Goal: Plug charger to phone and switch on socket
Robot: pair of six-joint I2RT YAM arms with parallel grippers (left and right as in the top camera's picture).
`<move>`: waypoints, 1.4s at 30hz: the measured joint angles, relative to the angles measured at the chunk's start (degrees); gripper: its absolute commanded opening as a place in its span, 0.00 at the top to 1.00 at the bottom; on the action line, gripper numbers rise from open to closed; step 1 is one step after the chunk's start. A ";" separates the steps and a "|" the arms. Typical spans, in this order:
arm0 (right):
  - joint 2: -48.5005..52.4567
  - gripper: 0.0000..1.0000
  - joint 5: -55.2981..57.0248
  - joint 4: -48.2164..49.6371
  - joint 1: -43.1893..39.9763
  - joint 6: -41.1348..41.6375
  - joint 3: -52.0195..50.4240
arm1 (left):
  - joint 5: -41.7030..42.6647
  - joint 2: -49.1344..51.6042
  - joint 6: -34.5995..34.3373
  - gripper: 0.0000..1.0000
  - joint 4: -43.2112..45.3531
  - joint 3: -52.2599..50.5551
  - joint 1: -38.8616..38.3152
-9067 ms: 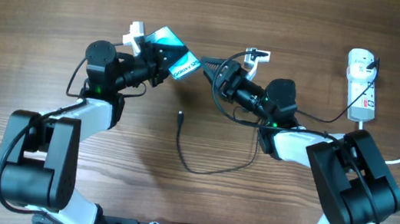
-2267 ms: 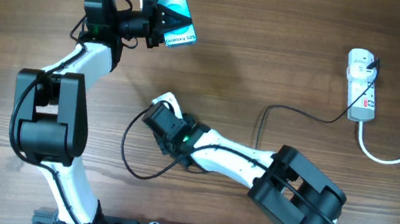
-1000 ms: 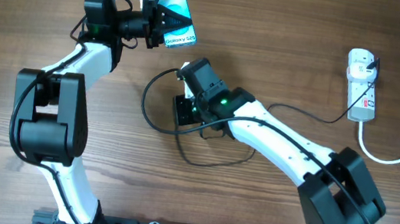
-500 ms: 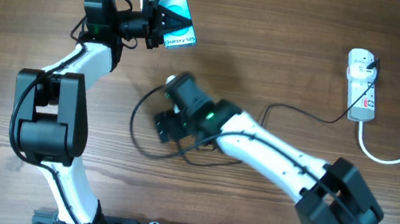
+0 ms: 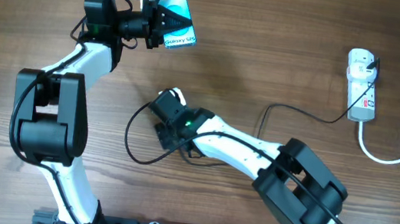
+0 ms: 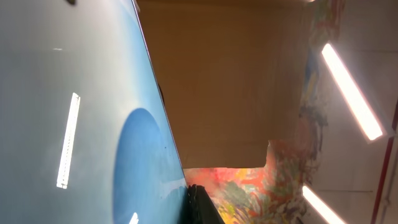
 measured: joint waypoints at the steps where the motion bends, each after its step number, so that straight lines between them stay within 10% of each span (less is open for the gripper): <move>1: 0.00 0.46 0.17 0.09 -0.11 0.26 0.00 | 0.00 0.00 0.00 0.96 0.00 -0.02 0.00; 25: 1.81 0.52 1.14 2.16 -2.64 3.02 1.46 | 0.00 0.00 0.00 0.96 0.02 0.00 0.00; 38: 4.61 0.95 4.04 -0.22 -2.58 3.69 5.35 | 0.00 0.00 0.00 0.96 0.00 0.00 0.00; 42: 4.85 0.95 3.17 -0.42 -2.49 4.52 5.73 | 0.00 0.00 0.00 0.96 0.00 0.00 0.00</move>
